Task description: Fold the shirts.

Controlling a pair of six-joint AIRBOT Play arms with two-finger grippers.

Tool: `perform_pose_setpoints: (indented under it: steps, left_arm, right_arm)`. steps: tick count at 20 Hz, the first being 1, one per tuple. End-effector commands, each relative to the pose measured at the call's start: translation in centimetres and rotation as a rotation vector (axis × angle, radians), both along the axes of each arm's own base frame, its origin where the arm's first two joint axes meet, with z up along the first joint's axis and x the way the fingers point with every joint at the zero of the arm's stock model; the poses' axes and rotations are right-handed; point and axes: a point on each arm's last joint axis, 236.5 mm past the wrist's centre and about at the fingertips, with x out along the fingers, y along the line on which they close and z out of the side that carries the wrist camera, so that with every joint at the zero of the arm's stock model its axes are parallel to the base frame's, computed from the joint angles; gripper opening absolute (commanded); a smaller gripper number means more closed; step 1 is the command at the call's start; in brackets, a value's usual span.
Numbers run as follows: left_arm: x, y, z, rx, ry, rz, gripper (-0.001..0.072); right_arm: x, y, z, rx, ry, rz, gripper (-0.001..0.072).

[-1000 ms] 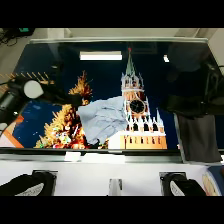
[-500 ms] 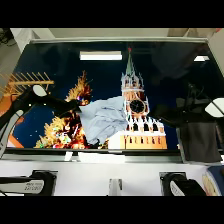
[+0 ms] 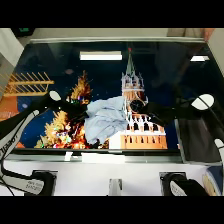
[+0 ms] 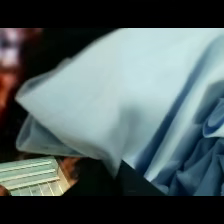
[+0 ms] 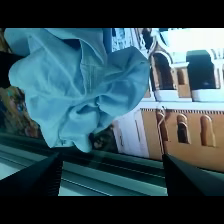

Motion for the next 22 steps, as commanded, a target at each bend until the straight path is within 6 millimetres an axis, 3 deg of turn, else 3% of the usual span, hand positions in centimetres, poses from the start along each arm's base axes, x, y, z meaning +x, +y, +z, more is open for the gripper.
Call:
perform_pose_setpoints:
  steps: [1,5,6,7,10,14,17,18,19,20,21,22]
  left_arm:
    - [1.0,-0.1,0.2,0.008,-0.084,-0.073,0.0038]
    - [1.6,0.0,1.9,0.008,-0.167,-0.129,0.0038]
    - [1.8,0.2,3.0,0.017,-0.201,-0.141,0.0038]
    - [1.9,0.3,3.6,0.023,-0.217,-0.145,0.0038]
    - [1.9,0.4,4.9,0.024,-0.244,-0.152,0.0038]
    - [1.8,0.4,5.6,0.022,-0.255,-0.156,0.0037]
    - [1.5,0.3,6.0,0.018,-0.253,-0.165,0.0037]
    - [1.5,0.3,6.3,0.017,-0.259,-0.165,0.0038]
    - [1.5,0.3,6.6,0.016,-0.265,-0.165,0.0037]
    - [1.4,0.3,7.0,0.015,-0.271,-0.167,0.0037]
    - [1.4,0.3,7.5,0.013,-0.278,-0.170,0.0037]
    - [1.3,0.4,8.0,0.014,-0.290,-0.173,0.0037]
  right_arm:
    - [1.1,0.7,-1.3,0.043,0.030,-0.013,0.0686]
    - [1.8,2.3,-2.7,0.023,0.014,0.012,0.0686]
    - [2.6,5.0,-3.4,0.012,-0.040,0.038,0.0686]
    - [3.6,6.4,-3.7,0.008,-0.082,0.027,0.0686]
    - [6.0,8.0,-5.5,0.027,-0.081,-0.088,0.0685]
    - [4.3,10.7,-8.4,0.130,0.073,-0.040,0.0684]
    - [4.5,10.9,-9.5,0.140,0.103,-0.057,0.0652]
    - [4.4,10.9,-9.7,0.139,0.110,-0.059,0.0579]
    - [4.3,10.9,-9.8,0.140,0.119,-0.060,0.0419]
    - [4.2,11.0,-9.7,0.141,0.121,-0.053,0.0168]
    - [3.9,11.0,-9.4,0.146,0.125,-0.037,0.0026]
    - [4.0,11.1,-8.6,0.133,0.083,0.018,0.0027]
